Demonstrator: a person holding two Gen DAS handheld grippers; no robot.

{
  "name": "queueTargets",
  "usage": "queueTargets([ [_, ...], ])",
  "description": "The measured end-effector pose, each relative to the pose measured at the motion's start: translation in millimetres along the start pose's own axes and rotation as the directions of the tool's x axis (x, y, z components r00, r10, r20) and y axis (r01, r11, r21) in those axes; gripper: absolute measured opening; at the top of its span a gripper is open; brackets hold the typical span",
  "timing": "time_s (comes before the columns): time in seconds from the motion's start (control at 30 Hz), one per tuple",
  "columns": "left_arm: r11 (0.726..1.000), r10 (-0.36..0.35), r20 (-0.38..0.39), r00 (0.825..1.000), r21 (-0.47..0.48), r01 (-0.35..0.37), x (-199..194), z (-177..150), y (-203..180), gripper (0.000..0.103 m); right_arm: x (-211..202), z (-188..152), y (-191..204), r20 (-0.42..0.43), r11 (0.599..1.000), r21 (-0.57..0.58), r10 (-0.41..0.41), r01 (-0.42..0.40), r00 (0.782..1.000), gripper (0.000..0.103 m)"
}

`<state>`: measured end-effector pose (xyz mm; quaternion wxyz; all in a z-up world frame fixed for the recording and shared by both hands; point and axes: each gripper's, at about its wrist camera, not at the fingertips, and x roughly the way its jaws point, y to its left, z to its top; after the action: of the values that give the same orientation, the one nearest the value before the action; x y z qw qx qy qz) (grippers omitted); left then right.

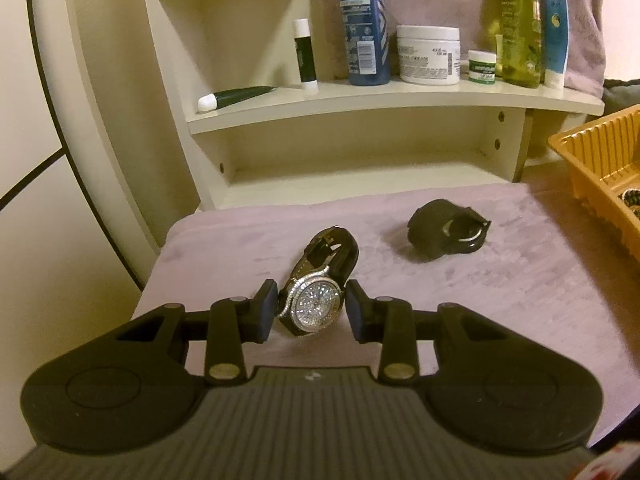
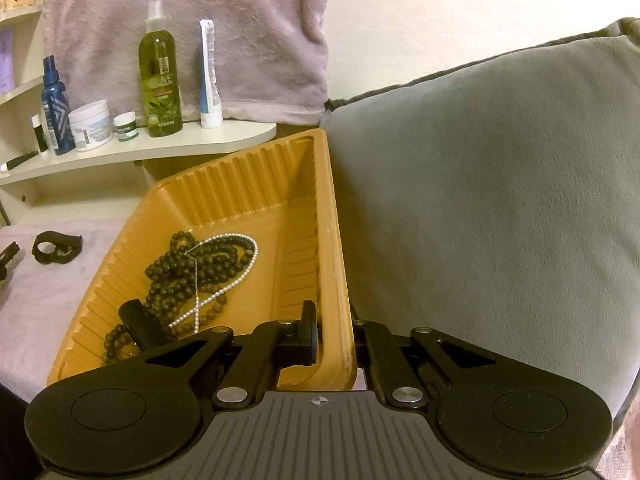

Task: Organize jewelry
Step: 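Carry the silver watch into the orange tray and open the left tool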

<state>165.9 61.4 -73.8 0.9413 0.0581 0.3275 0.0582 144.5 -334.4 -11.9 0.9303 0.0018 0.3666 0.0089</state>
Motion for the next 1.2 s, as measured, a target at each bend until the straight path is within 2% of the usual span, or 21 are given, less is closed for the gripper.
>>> queueTargets([
  [0.5,0.998,-0.057,0.033,0.998,-0.013,0.058,-19.0,14.7,-15.6,0.033,-1.3,0.4,0.7,0.002,1.0,-0.001,0.001,-0.001,1.0,0.005],
  [0.63,0.995,-0.095,0.049,0.994,-0.007,0.095,-28.5,21.8,-27.6,0.033,-2.3,0.9,0.9,0.003,1.0,0.0,0.003,-0.003,1.0,0.005],
  [0.77,0.987,-0.162,0.063,0.985,0.008,0.162,-39.0,29.6,-48.1,0.033,-4.2,1.9,1.4,0.006,1.0,0.005,0.005,-0.005,1.0,0.005],
  [0.9,0.965,-0.264,0.072,0.962,0.02,0.263,-49.2,37.4,-77.8,0.033,-4.3,0.7,-0.4,0.008,1.0,0.008,0.008,-0.008,1.0,0.005],
  [1.03,0.927,-0.374,0.066,0.925,0.048,0.372,-56.8,41.9,-114.8,0.033,-4.1,0.4,-1.3,0.009,1.0,0.012,0.012,-0.012,1.0,0.005],
  [1.2,0.881,-0.469,0.046,0.882,0.091,0.464,-60.9,43.4,-156.7,0.033,-4.8,0.6,-1.7,0.013,1.0,0.016,0.019,-0.019,1.0,0.005],
])
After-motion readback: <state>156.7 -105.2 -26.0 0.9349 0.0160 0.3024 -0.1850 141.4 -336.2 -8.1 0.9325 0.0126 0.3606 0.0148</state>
